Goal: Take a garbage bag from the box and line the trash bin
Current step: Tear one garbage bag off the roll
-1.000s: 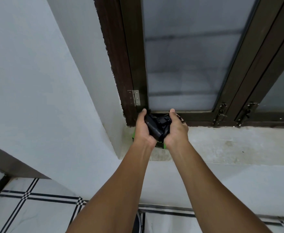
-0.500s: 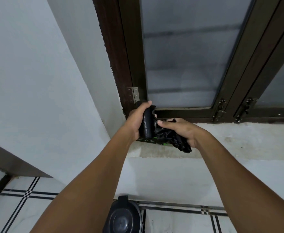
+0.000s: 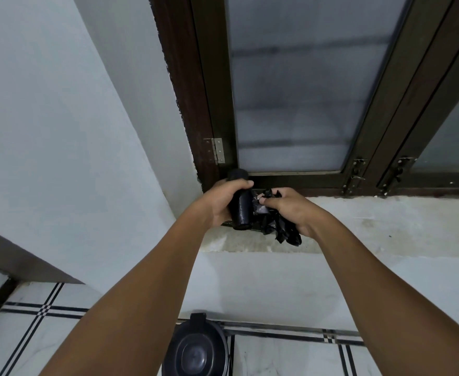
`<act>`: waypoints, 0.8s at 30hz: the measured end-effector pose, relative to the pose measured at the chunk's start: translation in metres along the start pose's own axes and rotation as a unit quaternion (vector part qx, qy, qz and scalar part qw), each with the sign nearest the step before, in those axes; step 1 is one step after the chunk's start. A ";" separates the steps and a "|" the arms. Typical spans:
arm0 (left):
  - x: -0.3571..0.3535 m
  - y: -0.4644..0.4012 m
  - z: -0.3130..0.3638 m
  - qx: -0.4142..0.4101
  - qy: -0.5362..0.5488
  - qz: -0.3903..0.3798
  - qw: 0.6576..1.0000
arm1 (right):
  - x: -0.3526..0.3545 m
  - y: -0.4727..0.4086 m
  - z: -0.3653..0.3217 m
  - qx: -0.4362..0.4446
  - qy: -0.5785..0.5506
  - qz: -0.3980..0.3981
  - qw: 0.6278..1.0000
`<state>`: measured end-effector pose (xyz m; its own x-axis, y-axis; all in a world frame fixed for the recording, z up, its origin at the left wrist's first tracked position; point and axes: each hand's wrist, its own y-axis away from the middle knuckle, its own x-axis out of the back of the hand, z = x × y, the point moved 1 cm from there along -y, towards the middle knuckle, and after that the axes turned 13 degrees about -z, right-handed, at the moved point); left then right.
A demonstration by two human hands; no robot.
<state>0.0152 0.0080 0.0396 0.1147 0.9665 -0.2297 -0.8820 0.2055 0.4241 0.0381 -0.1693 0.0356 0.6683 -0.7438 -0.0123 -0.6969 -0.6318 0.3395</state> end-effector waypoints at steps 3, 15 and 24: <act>-0.002 -0.004 -0.003 -0.022 -0.039 0.039 0.998 | -0.001 0.000 -0.001 -0.011 0.052 -0.011 0.999; -0.002 -0.008 -0.012 -0.062 -0.015 0.091 0.994 | -0.005 -0.001 0.001 -0.031 0.036 -0.057 0.997; -0.028 -0.014 -0.017 -0.094 0.207 0.152 0.962 | -0.046 -0.006 -0.005 0.068 -0.256 0.118 0.957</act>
<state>0.0162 -0.0245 0.0250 -0.3196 0.8257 -0.4649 -0.9172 -0.1465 0.3705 0.0126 -0.1298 0.0391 0.2975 -0.8570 -0.4208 -0.8633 -0.4296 0.2647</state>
